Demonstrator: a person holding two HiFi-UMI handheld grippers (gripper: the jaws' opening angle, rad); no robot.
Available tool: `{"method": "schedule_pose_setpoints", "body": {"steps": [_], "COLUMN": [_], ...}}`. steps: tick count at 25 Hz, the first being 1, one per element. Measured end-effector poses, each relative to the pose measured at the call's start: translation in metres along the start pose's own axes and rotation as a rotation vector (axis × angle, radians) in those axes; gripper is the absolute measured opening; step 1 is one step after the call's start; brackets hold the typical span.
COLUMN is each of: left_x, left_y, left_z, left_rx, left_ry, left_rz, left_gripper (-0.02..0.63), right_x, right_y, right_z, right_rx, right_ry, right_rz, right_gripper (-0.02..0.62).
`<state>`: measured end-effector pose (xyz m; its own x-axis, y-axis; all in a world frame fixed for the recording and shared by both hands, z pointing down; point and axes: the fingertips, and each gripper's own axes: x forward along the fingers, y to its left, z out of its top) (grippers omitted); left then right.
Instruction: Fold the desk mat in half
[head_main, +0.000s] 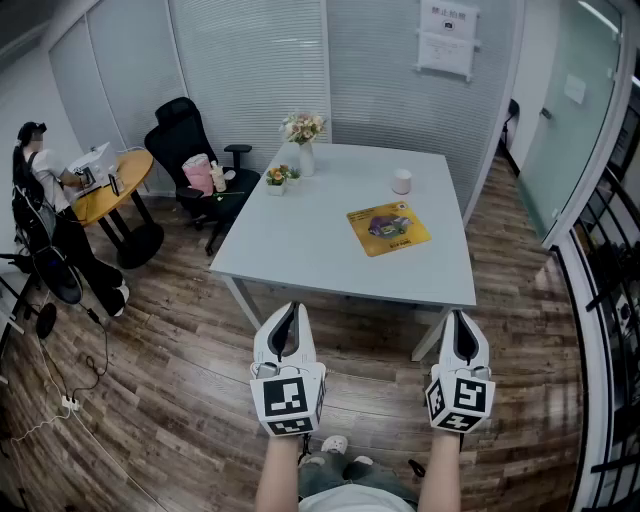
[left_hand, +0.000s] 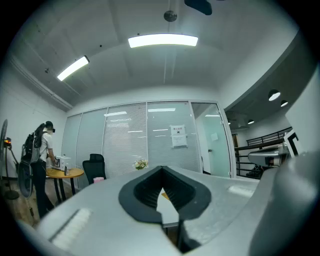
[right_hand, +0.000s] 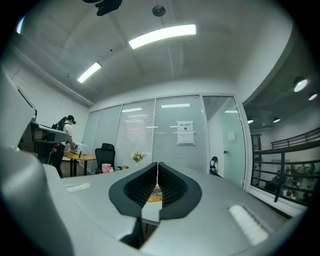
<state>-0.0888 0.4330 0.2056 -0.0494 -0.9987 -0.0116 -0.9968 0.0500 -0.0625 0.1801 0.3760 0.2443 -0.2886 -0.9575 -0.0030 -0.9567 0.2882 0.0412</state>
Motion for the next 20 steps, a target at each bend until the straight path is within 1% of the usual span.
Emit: {"method": "schedule_pose_setpoints", "body": {"steps": [4, 7, 20], "left_x": [0.001, 0.002, 0.019], "left_y": [0.003, 0.005, 0.022], "left_z": [-0.005, -0.001, -0.010], "left_rx": [-0.004, -0.002, -0.002], "left_ry": [0.004, 0.000, 0.008], "left_rz": [0.004, 0.010, -0.002], "left_gripper": [0.000, 0.000, 0.000], "right_x": [0.001, 0.002, 0.019], "right_y": [0.001, 0.002, 0.012], "right_z": [-0.001, 0.001, -0.002], "right_rx": [0.000, -0.002, 0.015], "right_ry": [-0.003, -0.004, 0.004], "right_rz": [-0.002, 0.000, -0.003], "right_gripper": [0.028, 0.028, 0.029]}}
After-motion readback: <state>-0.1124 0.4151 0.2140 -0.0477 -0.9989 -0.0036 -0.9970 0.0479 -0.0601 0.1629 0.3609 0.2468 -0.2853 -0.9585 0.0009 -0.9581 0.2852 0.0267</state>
